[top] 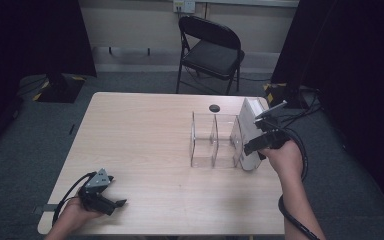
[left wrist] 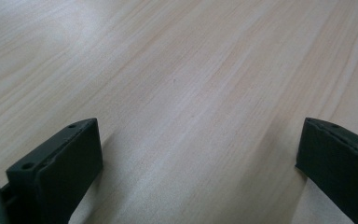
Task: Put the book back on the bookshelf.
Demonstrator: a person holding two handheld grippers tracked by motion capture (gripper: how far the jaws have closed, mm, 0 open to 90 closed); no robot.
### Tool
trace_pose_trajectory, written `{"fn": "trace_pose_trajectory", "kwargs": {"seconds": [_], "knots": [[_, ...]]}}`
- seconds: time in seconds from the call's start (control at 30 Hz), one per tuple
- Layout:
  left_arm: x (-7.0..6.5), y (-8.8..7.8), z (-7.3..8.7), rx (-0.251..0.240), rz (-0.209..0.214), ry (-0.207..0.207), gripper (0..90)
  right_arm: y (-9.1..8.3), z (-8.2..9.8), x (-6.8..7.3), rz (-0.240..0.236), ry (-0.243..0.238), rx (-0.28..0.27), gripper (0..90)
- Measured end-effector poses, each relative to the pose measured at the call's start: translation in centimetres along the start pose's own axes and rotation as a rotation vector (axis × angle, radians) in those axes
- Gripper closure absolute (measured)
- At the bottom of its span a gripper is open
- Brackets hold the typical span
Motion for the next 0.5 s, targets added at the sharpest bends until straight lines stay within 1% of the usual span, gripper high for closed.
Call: {"fn": "trace_pose_trajectory", "kwargs": {"seconds": [0.07,0.1,0.2,0.33,0.43,0.47,0.5], "knots": [[0.0,0.0,0.0,0.000,0.000,0.000,0.0,-0.1,0.2,0.1,-0.004,0.005,-0.007,12.9],[0.0,0.0,0.0,0.000,0.000,0.000,0.0,-0.1,0.3,0.1,-0.011,-0.006,-0.005,12.9],[0.0,0.0,0.0,-0.003,-0.002,-0.001,0.0,-0.1,0.6,0.4,-0.022,-0.004,-0.006,12.9],[0.0,0.0,0.0,-0.003,-0.002,-0.002,0.0,0.0,1.0,1.0,-0.044,-0.025,-0.020,12.9],[0.0,0.0,0.0,-0.003,-0.002,-0.001,0.0,0.0,1.4,1.4,-0.054,-0.039,-0.021,12.9],[0.0,0.0,0.0,-0.002,-0.002,-0.001,0.0,0.1,1.5,1.5,-0.055,-0.055,-0.020,12.9],[0.0,0.0,0.0,-0.002,-0.002,-0.001,0.0,0.2,1.6,1.6,-0.053,-0.057,-0.016,12.9]]}}
Point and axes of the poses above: each handheld gripper's, and its own axes: y roughly forward along the jaws, z roughly out of its underside, x roughly to its left, the point moved 2 cm from there along y, roughly forward along the jaws, and after that the axes turned 5 degrees about -z, right-handed, at the moved point
